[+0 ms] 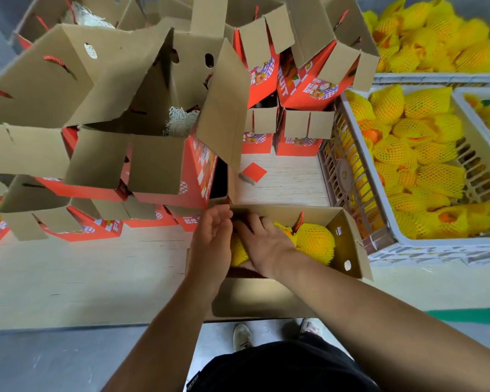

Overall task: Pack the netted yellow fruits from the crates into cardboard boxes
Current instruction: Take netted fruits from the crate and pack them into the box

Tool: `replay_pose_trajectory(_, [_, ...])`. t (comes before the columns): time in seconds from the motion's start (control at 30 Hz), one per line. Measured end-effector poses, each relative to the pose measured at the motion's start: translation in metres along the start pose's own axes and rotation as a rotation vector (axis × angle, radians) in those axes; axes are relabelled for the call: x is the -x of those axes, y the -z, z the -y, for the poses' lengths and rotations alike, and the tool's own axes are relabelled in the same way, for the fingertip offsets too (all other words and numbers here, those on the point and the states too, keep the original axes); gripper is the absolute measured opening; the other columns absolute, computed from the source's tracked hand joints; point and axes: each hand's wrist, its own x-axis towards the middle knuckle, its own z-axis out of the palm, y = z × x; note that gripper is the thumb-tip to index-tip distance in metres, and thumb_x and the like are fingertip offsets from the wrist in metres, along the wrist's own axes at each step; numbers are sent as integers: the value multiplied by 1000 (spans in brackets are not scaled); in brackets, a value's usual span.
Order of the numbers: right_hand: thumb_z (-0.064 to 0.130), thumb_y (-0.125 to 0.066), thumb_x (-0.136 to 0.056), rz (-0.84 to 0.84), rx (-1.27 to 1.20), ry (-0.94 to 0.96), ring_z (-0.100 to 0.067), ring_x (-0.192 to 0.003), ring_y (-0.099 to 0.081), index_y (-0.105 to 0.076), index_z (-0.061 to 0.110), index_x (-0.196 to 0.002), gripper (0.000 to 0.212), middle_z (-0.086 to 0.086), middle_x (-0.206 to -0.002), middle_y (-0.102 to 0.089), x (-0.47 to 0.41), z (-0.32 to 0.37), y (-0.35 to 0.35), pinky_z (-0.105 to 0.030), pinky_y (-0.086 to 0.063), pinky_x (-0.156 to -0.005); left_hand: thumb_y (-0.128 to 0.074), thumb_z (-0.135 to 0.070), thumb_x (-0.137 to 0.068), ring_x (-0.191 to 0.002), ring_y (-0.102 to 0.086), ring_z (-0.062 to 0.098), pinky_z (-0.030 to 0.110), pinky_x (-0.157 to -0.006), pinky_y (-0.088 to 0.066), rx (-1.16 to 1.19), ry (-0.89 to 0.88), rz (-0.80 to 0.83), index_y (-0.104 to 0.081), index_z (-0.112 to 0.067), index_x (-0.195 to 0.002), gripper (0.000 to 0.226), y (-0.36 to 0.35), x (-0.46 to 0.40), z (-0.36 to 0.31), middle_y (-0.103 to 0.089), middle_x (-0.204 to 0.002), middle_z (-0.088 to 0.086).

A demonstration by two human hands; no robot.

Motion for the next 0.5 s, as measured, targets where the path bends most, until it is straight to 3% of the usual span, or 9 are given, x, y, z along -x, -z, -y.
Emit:
replay_pose_trajectory(0.1, [52,-66,-92,-82,-66,-3,-31,-132,-42,-27,24,-156,80,-7,-146,-42,13,-17,5,-42,-41,-109,-50,-19,-108,-111,-64,4,25,-97,-49,57,8,-17,-64,-33,-115,21,-3,-1,-2,-68,-115,-14])
replay_pose_trajectory(0.2, [39,-60,-99,-136,-196,4,-30,-126,-50,-48,22,-144,50,-7,-134,-55,30,-37,11,-39,-43,-106,-49,-18,-107,-101,-62,-7,9,-82,-46,-17,-18,23,-64,-35,-112,23,-14,-3,-2,-67,-108,-16])
replay_pose_trajectory(0.27, [28,-60,-98,-185,-363,19,-29,-123,-54,-55,20,-137,40,-6,-131,-59,45,-49,16,-38,-44,-105,-50,-19,-106,-94,-63,-9,4,-73,-45,-41,-34,64,-66,-35,-108,22,-26,-3,-2,-69,-99,-20])
replay_pose_trajectory(0.4, [18,-62,-96,-414,-615,-5,-21,-109,-62,-64,17,-122,27,-1,-117,-65,74,-82,35,-39,-51,-94,-53,-28,-104,-92,-64,-3,20,-79,-45,-87,-104,184,-66,-35,-105,15,-72,-5,-13,-70,-96,-20])
replay_pose_trajectory(0.5, [12,-62,-93,-550,-711,-56,-19,-99,-64,-66,12,-115,22,-1,-108,-66,95,-130,50,-39,-52,-85,-52,-38,-104,-93,-65,-4,17,-74,-46,-130,-184,295,-59,-43,-107,9,-131,-7,-35,-68,-98,-23])
